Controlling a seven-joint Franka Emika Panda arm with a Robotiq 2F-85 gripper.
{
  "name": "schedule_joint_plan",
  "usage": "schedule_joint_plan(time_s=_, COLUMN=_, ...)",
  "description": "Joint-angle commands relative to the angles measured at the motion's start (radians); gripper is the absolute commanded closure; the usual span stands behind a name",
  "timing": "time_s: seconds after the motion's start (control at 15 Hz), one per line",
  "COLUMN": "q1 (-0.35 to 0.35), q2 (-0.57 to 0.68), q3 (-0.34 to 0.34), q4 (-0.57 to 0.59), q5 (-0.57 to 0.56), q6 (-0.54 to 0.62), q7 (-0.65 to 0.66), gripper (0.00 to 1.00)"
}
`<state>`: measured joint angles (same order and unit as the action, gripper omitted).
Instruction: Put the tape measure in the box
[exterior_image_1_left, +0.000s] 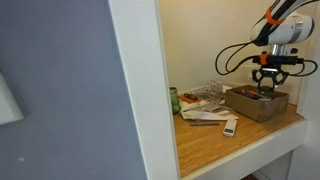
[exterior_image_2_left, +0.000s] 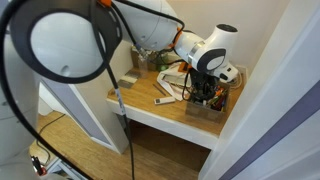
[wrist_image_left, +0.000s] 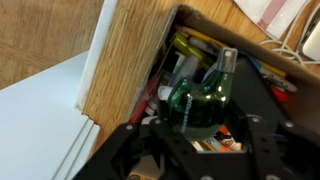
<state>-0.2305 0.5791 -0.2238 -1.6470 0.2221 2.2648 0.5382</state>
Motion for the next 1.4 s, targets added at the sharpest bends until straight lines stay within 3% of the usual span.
schedule_joint_plan(time_s=0.0, q1=-0.026, q2=0.082, q3=-0.009, q4=0.110, q5=0.040, q6=-0.017, q7=0.041, gripper=0.68)
schedule_joint_plan(time_s=0.6, q1=-0.058, q2=0.175, q3=-0.041, q4=0.215, q5=0.016, q6=-0.022, q7=0.074, gripper=0.68)
schedule_joint_plan(time_s=1.27, q1=-0.093, q2=0.259, q3=-0.020, q4=0.298, q5=0.033, q6=-0.021, q7=0.044, gripper=0.68)
schedule_joint_plan(time_s=1.33, q1=-0.094, q2=0.257, q3=-0.017, q4=0.300, q5=0.034, q6=-0.024, q7=0.040, gripper=0.50)
